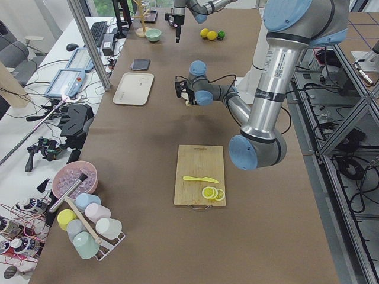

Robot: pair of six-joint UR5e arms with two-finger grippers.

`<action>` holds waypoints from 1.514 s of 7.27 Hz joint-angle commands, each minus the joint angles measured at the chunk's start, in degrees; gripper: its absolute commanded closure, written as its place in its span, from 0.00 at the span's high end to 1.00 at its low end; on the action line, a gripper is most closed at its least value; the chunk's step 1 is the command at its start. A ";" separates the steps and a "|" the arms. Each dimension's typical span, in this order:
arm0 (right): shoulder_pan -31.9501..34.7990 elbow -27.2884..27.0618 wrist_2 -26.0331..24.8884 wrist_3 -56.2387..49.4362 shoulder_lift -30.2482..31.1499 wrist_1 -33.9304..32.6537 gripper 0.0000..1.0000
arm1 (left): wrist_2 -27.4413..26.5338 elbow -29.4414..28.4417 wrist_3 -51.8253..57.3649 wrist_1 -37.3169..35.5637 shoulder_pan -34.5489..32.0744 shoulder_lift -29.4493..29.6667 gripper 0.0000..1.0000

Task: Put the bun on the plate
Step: 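Carry the pale bun with the left gripper over the white plate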

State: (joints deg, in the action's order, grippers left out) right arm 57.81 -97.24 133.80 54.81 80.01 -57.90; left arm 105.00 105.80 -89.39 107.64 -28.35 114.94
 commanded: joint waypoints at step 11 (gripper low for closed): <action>6.88 -1.11 3.84 -11.04 8.24 0.06 1.00 | -12.63 -12.72 0.97 -7.79 9.28 15.75 0.64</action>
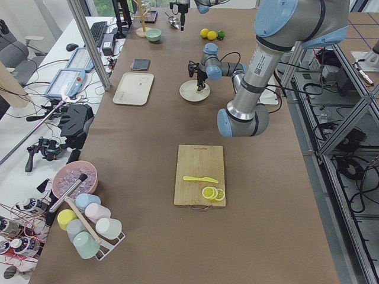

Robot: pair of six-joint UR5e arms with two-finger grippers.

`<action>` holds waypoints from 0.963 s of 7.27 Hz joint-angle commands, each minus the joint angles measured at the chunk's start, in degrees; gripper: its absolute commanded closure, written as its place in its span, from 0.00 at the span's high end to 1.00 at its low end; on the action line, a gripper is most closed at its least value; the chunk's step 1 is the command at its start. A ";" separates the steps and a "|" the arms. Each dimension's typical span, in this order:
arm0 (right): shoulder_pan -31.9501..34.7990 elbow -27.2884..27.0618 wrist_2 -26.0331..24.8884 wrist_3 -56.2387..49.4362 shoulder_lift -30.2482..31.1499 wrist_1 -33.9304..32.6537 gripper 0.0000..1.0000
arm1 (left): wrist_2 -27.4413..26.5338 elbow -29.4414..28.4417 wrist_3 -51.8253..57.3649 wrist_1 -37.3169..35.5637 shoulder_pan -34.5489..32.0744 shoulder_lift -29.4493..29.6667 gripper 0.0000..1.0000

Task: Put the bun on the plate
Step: 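Lower the bun onto the plate and open the left gripper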

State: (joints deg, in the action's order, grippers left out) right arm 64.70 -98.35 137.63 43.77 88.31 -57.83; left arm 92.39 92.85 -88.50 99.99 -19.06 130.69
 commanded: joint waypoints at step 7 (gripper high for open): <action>7.34 0.00 0.00 -13.29 0.46 -7.33 1.00 | 12.70 20.24 25.48 -17.20 -16.05 -12.43 0.98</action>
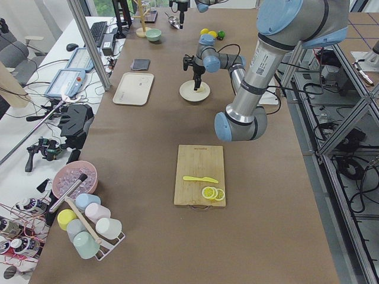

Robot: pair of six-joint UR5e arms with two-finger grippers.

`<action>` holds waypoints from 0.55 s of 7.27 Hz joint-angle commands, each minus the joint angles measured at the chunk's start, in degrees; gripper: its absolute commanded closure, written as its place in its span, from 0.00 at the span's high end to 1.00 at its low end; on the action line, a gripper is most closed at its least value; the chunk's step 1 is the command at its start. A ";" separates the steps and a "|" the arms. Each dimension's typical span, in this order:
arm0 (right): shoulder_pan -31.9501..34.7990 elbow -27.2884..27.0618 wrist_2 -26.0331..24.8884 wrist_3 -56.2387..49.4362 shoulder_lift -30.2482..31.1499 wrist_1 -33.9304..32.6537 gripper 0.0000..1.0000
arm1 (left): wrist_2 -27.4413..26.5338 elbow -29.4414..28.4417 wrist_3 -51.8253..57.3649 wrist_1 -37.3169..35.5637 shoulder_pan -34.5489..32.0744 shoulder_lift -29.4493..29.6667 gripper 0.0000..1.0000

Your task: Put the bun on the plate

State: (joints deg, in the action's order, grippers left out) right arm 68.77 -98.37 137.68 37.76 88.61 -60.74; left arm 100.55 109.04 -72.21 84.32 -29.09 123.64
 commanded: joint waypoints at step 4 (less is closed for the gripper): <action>13.14 0.46 -0.74 -34.41 -0.02 -23.89 1.00 | 25.72 3.56 61.25 -0.82 -37.01 -27.95 0.98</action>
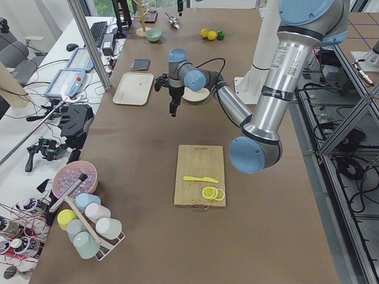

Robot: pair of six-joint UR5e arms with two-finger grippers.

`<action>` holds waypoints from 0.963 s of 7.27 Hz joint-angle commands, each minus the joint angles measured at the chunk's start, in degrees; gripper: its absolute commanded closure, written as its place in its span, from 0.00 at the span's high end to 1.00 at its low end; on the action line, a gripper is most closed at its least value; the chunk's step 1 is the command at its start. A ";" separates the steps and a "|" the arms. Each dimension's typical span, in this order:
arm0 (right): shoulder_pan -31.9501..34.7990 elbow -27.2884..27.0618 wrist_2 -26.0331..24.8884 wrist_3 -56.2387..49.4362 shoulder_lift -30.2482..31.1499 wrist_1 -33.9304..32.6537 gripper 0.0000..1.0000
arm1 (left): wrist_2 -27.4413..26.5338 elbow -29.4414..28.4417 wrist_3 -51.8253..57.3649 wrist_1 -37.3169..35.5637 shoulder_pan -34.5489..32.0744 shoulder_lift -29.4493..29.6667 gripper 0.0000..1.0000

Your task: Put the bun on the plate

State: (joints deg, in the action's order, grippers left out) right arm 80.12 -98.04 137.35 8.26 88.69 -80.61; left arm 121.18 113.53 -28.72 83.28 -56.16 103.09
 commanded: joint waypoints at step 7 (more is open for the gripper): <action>1.97 0.48 0.20 -5.00 -0.10 -4.03 1.00 | 5.38 -9.99 41.12 0.31 -23.91 -14.76 0.98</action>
State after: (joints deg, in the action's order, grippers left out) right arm 82.16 -97.57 137.44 3.25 88.61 -84.64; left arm 126.56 104.03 12.28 83.58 -79.83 88.43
